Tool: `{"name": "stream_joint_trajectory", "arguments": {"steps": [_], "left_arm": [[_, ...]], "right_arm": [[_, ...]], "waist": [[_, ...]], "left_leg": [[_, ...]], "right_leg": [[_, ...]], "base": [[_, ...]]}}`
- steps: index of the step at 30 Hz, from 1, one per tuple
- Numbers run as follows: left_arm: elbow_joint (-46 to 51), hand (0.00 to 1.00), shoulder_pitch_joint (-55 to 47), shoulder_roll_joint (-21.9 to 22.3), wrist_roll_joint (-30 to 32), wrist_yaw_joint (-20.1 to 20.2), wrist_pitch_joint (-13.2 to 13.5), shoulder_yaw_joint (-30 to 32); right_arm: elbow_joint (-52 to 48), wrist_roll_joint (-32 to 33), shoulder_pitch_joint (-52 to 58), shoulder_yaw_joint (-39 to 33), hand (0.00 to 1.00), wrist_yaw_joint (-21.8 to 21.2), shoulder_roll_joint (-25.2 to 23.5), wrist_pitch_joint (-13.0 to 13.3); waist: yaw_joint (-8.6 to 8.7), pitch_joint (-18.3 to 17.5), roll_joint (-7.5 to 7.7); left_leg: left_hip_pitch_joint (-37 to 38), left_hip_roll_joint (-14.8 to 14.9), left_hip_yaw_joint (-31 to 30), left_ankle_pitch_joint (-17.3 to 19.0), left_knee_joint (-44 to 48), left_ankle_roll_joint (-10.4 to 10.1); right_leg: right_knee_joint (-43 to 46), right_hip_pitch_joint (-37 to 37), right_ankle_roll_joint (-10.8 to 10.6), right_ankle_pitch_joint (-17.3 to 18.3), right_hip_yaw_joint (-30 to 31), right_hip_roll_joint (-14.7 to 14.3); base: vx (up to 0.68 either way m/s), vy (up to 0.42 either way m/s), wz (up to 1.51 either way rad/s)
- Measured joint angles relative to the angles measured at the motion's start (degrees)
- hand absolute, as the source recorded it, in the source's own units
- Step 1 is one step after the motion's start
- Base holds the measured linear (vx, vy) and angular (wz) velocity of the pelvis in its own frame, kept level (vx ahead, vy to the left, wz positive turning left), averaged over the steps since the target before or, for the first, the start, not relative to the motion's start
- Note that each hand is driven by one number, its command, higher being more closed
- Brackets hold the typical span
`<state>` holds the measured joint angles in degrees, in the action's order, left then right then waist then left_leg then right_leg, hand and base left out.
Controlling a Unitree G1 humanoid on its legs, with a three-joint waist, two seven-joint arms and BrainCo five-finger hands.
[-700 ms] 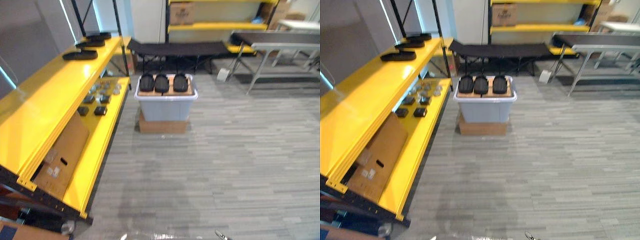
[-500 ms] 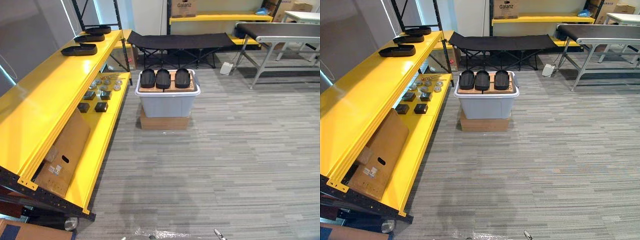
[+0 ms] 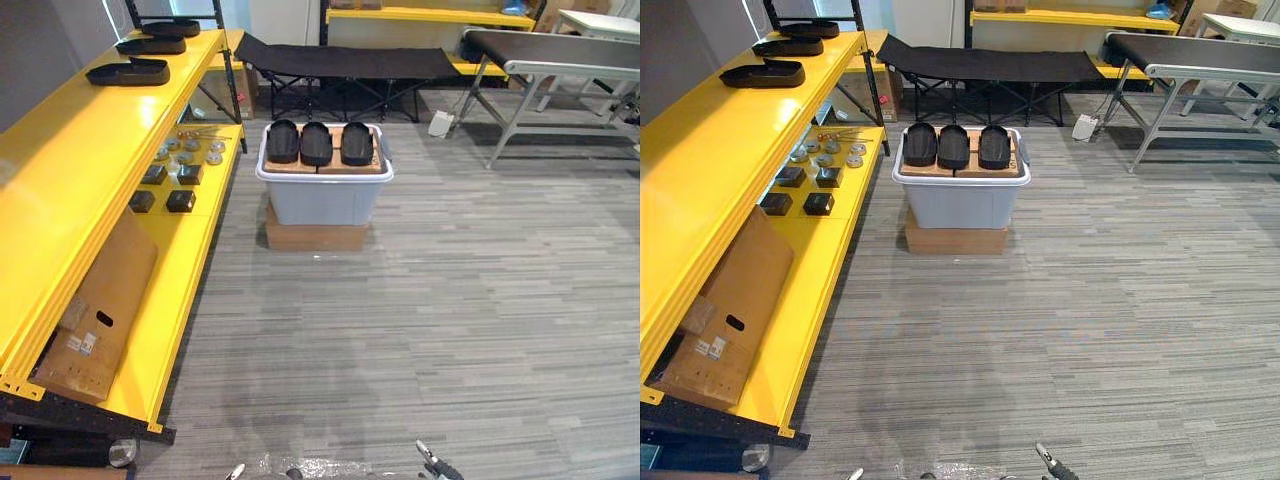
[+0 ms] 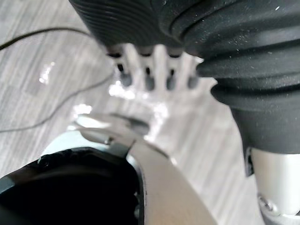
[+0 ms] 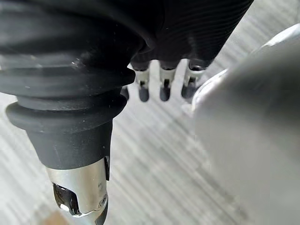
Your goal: Walk over and take plastic housings, then place them on the shelf
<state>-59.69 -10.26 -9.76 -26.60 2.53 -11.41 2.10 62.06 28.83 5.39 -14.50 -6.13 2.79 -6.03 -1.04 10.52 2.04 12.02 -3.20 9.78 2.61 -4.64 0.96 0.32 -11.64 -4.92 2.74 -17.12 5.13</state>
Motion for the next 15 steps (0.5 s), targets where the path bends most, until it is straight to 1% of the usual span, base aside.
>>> {"name": "stream_joint_trajectory", "arguments": {"steps": [4, 7, 10, 13, 15], "left_arm": [[-0.15, 0.0, 0.01, 0.36, -0.65, -0.26, 0.65, 0.01], [-0.29, 0.0, -0.17, 0.41, -2.18, -0.39, 0.91, 0.04], [-0.26, 0.0, -0.23, 0.42, -2.7, -0.37, 0.93, 0.14], [-0.29, 0.0, -0.6, 0.51, -6.32, -1.57, 1.0, 0.14], [-0.26, 0.0, -0.42, 0.52, -6.44, -2.27, 1.22, 0.14]], "right_arm": [[-0.05, 0.14, -0.36, -0.01, 0.0, -0.28, -0.09, -0.08], [-0.02, -0.44, -0.28, 0.01, 0.0, -1.49, 0.06, -0.52], [0.05, 0.15, -0.21, 0.16, 0.0, -1.49, 0.15, -0.43], [0.08, 1.99, 0.02, 0.26, 0.0, -1.7, 0.3, -0.01], [-0.08, 2.54, 0.46, 0.28, 0.0, -2.47, 0.27, 1.26]], "waist": [[-0.01, 0.62, -0.36], [-0.09, 0.8, -0.12], [-0.17, 0.89, 0.08], [-0.05, 1.03, 0.22], [0.18, 1.37, 0.5]], "left_leg": [[0.07, -0.05, 0.11, -0.18, -0.37, 0.27], [0.03, -0.19, 0.08, -0.22, -0.42, 0.28], [0.01, -0.52, 0.0, -0.2, -0.43, 0.31], [-0.04, -0.89, -0.01, -0.08, -0.42, 0.53], [0.0, -1.47, -0.5, 0.25, -0.42, 1.01]], "right_leg": [[0.06, 0.18, 0.06, -0.02, -0.05, 0.06], [-0.14, 0.26, 0.08, 0.03, -0.09, 0.18], [-0.17, 0.29, 0.05, 0.04, -0.18, 0.5], [0.88, 0.55, -0.11, 0.16, -0.17, 0.99], [5.06, 2.11, -0.63, 2.33, -0.27, 2.13]], "base": [[-0.1, 0.004, -0.02], [-0.07, 0.018, 0.0], [-0.01, 0.021, 0.01], [0.01, 0.023, 0.01], [0.04, 0.057, 0.12]]}}
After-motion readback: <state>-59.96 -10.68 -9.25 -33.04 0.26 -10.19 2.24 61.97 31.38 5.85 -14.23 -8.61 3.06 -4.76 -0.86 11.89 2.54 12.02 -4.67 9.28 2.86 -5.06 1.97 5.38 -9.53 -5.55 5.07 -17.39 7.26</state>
